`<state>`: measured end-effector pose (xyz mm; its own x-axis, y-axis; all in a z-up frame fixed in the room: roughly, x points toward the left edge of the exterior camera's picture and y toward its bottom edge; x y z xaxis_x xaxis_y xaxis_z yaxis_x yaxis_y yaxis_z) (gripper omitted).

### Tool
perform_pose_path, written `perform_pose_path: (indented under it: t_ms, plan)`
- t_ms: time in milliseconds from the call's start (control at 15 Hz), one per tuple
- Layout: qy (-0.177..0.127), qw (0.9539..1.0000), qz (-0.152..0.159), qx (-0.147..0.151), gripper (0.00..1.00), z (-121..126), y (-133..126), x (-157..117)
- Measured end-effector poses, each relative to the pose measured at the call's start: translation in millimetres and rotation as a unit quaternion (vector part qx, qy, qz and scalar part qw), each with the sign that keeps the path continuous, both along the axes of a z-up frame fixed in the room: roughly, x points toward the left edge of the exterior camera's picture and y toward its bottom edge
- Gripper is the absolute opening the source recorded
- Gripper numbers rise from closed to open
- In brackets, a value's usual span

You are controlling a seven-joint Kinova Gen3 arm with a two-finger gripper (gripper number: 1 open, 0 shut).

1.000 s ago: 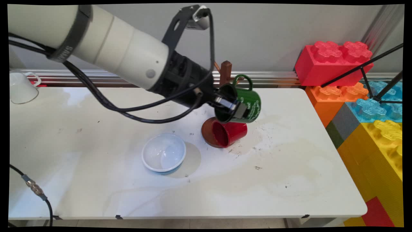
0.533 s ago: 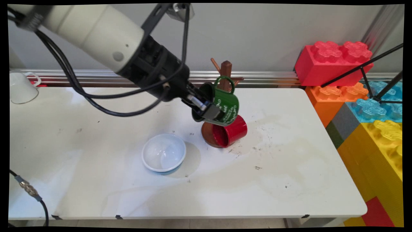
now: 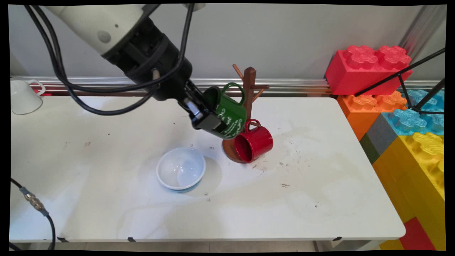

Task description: Place the picked object on the table

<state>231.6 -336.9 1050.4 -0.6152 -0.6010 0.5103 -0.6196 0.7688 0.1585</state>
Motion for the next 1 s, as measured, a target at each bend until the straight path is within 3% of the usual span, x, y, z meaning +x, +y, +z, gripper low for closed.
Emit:
perform_pose_path:
  t_ms: [267, 533, 1000]
  plan:
    - [-0.056, 0.9981, -0.026, 0.007, 0.0, 11.3, -2.6, -1.4]
    - [-0.11, 0.9931, -0.037, 0.017, 0.0, 10.5, -9.0, -0.2]
    - [-0.212, 0.9761, -0.04, 0.027, 0.0, -11.5, -32.8, 27.1]
